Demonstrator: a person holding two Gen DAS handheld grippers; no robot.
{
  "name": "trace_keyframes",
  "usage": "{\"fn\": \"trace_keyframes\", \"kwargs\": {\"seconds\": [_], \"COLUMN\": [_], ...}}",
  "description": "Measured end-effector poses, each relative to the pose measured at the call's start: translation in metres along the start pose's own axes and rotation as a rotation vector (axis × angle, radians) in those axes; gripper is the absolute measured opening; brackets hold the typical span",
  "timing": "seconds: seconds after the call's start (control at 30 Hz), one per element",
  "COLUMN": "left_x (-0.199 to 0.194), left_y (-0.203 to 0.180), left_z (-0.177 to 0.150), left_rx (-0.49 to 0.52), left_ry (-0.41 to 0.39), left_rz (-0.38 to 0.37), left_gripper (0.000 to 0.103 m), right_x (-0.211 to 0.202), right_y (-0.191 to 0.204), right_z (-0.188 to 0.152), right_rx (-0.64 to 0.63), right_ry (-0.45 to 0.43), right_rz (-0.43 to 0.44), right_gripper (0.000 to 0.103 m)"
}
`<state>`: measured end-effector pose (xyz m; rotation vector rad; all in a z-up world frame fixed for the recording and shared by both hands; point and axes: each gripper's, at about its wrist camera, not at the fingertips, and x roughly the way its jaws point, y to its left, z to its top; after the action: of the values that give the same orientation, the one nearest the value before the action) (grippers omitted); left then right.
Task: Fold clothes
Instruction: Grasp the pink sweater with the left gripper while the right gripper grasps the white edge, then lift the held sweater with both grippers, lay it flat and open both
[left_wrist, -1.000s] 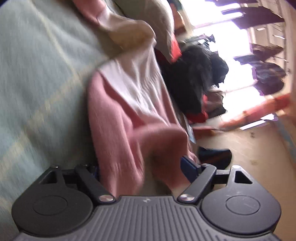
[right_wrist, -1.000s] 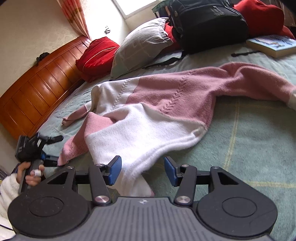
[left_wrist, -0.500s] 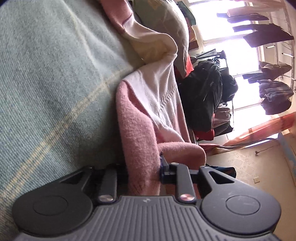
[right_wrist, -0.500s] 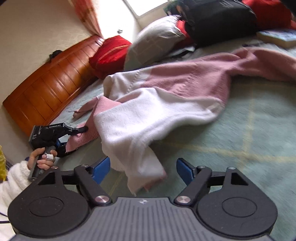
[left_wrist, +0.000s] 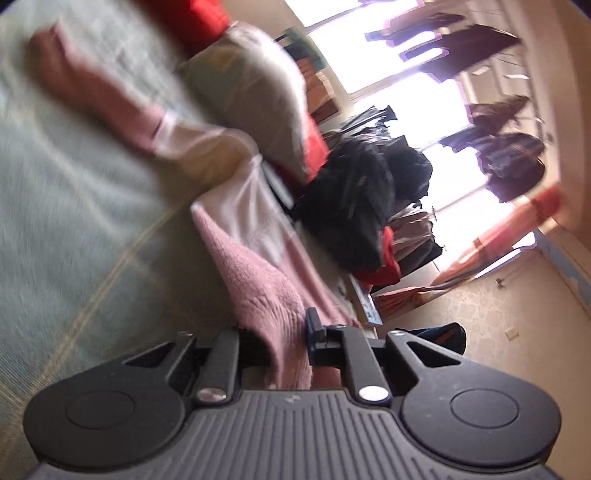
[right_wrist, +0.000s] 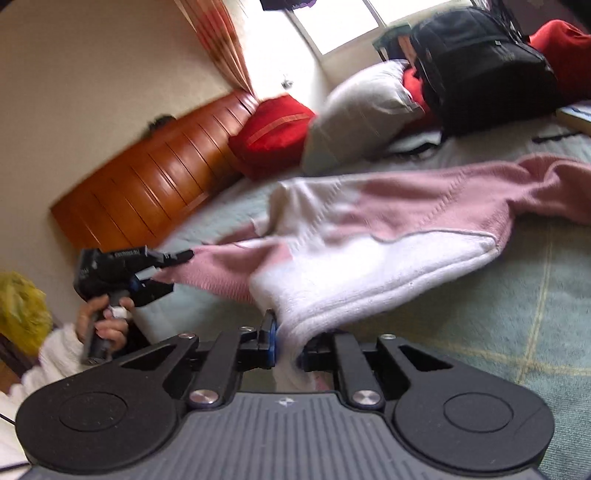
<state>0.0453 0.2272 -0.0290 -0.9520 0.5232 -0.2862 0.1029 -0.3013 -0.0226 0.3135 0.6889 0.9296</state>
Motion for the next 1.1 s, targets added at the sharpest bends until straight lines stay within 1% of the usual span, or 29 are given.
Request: {"fn": "trace_keyframes", "kwargs": {"seconds": [0.07,0.17,0.33,0.4,0.47,0.5,0.57,0.63,0.67,0.7,0.73,0.8,0.83,0.87,0.9,0.97,1.0,1.03,1.07,1.1], "left_x": [-0.010,-0.024,-0.039,-0.045,-0.051,-0.054,-0.062,-0.070,-0.072,-0.074,-0.075,-0.072,-0.070,-0.067,-0.062,-0.050,-0.043,-0.037,-0.031,-0.025], "left_y": [-0.012,-0.026,-0.035,-0.032,-0.027,-0.023,-0.019,-0.020,-0.020,-0.019,-0.020,-0.022,-0.023,-0.025,-0.028,-0.037,-0.043,-0.050,-0.058,-0.067], "left_z": [0.002,0.000,-0.012,-0.016,-0.020,-0.021,-0.023,-0.023,-0.023,-0.023,-0.023,-0.024,-0.025,-0.027,-0.030,-0.036,-0.041,-0.047,-0.053,-0.061], "left_rx": [0.032,0.082,0.126,0.135,0.124,0.118,0.106,0.124,0.131,0.137,0.156,0.207,0.230,0.254,0.286,0.363,0.412,0.466,0.521,0.580], "left_ry": [-0.010,-0.018,0.013,0.028,0.036,0.036,0.033,0.029,0.027,0.025,0.026,0.038,0.048,0.063,0.077,0.106,0.123,0.141,0.157,0.174], "left_rz": [-0.014,-0.023,-0.020,-0.005,0.022,0.030,0.046,0.059,0.073,0.090,0.117,0.177,0.203,0.223,0.242,0.280,0.294,0.302,0.308,0.310], "left_gripper": [0.012,0.011,0.010,0.010,0.009,0.006,0.005,0.005,0.005,0.005,0.005,0.005,0.006,0.008,0.009,0.018,0.020,0.025,0.031,0.036], "right_x": [-0.011,-0.025,-0.046,-0.048,-0.044,-0.041,-0.037,-0.036,-0.035,-0.032,-0.026,-0.015,-0.013,-0.017,-0.021,-0.029,-0.030,-0.032,-0.033,-0.033], "right_y": [0.003,-0.004,-0.019,-0.027,-0.032,-0.035,-0.037,-0.036,-0.035,-0.034,-0.034,-0.041,-0.045,-0.046,-0.047,-0.042,-0.034,-0.026,-0.015,-0.005], "right_z": [0.004,0.005,0.002,-0.002,-0.006,-0.007,-0.011,-0.010,-0.010,-0.010,-0.011,-0.015,-0.017,-0.017,-0.016,-0.011,-0.006,-0.001,0.002,0.006], "right_rx": [0.011,0.054,0.139,0.163,0.187,0.195,0.201,0.204,0.189,0.153,0.116,0.087,0.083,0.088,0.093,0.089,0.056,0.022,-0.019,-0.061], "right_ry": [-0.023,-0.047,-0.074,-0.055,-0.014,0.008,0.033,0.028,0.046,0.088,0.152,0.265,0.301,0.289,0.272,0.228,0.205,0.183,0.172,0.162], "right_rz": [0.030,0.067,0.120,0.118,0.078,0.064,0.075,0.108,0.094,0.044,-0.045,-0.254,-0.332,-0.357,-0.377,-0.403,-0.412,-0.422,-0.410,-0.396], "right_gripper": [0.015,0.015,0.015,0.014,0.015,0.015,0.015,0.015,0.015,0.018,0.022,0.027,0.030,0.031,0.034,0.038,0.039,0.039,0.039,0.040]}}
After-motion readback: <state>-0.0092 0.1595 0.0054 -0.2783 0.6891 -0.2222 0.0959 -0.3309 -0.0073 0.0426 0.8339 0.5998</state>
